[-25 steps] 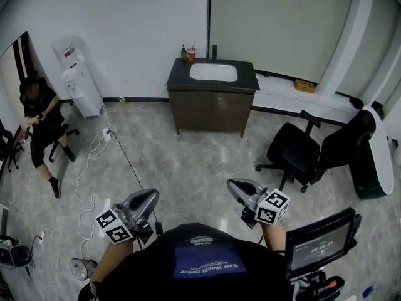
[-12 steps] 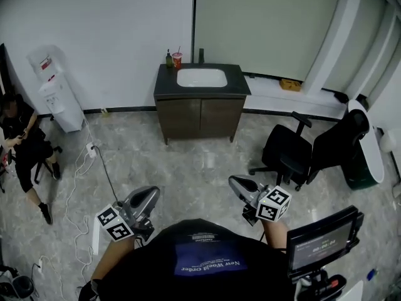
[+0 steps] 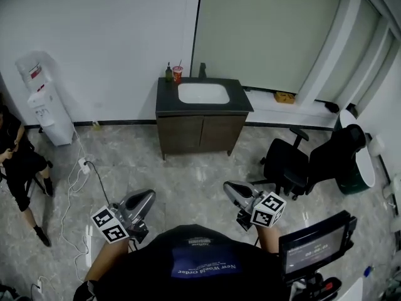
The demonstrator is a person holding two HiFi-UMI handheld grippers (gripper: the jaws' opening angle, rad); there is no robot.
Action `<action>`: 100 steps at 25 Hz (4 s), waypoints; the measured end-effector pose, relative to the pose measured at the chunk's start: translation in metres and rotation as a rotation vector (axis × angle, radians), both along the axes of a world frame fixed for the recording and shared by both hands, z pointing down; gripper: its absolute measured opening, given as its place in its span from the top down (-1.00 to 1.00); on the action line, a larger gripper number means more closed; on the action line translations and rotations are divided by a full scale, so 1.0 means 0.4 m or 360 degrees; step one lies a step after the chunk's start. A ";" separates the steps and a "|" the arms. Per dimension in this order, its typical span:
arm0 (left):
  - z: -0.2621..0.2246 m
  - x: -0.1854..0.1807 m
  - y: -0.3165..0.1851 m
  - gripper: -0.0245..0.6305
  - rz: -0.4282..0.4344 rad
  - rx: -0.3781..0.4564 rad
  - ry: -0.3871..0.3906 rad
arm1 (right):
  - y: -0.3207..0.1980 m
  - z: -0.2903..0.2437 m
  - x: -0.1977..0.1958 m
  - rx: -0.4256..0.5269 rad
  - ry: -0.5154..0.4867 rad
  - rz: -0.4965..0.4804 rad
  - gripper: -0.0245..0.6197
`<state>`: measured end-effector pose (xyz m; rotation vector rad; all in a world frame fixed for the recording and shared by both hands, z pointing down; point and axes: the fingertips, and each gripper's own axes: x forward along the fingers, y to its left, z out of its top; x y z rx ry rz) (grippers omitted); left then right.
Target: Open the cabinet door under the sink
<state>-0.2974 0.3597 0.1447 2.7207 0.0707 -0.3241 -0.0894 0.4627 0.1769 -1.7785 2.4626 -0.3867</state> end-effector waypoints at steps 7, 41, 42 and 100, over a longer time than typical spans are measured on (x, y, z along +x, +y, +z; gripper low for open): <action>0.029 0.015 -0.119 0.93 -0.0038 -0.0075 -0.0027 | -0.126 0.007 0.036 -0.0057 -0.0022 -0.0009 0.93; 0.054 0.815 -0.491 0.93 -0.0153 -0.0091 -0.0188 | -0.599 0.168 0.801 -0.0104 -0.0102 -0.0242 0.93; 0.061 0.825 -0.512 0.93 -0.0130 -0.0092 -0.0177 | -0.615 0.171 0.805 -0.0105 -0.0080 -0.0233 0.93; 0.378 1.106 -1.178 0.93 -0.0635 -0.0482 -0.0288 | -1.473 0.482 0.831 -0.0256 0.0423 -0.1210 0.93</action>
